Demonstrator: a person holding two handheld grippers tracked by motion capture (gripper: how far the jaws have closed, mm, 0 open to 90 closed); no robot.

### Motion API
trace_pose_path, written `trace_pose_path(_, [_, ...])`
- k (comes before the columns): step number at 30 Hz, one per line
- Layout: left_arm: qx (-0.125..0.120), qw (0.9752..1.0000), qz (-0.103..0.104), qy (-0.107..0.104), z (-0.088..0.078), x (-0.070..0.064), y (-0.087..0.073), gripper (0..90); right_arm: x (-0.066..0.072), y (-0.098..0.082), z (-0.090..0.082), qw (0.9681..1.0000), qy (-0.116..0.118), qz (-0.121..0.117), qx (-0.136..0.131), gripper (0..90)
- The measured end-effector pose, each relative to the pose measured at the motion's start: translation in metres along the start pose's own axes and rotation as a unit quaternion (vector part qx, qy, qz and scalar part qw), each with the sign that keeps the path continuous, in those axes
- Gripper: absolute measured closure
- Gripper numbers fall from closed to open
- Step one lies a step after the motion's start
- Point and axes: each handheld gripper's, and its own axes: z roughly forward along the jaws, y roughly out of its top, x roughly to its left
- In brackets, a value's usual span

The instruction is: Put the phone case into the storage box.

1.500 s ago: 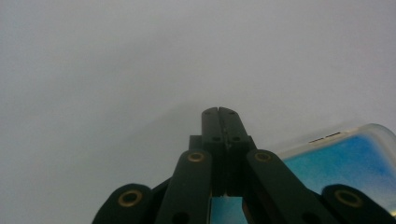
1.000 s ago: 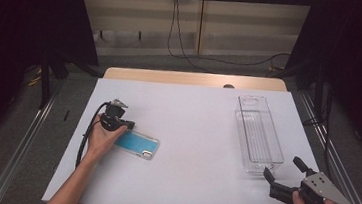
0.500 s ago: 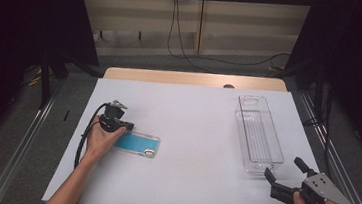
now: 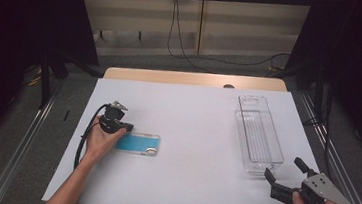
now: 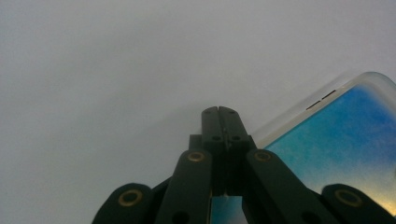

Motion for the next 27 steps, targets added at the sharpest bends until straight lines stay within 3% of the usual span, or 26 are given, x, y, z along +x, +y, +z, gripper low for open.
trace_pose_path(7, [0.009,1.0,0.001,-0.001,-0.0031,-0.0042,-0.0018,90.0,0.0001,0.0,0.0,1.0,0.0,0.001,-0.001,0.0])
trace_pose_path(27, [0.003,0.9999,-0.008,-0.01,-0.005,-0.0043,-0.0063,90.0,0.0,0.0006,-0.0003,1.0,-0.002,-0.003,-0.003,0.0])
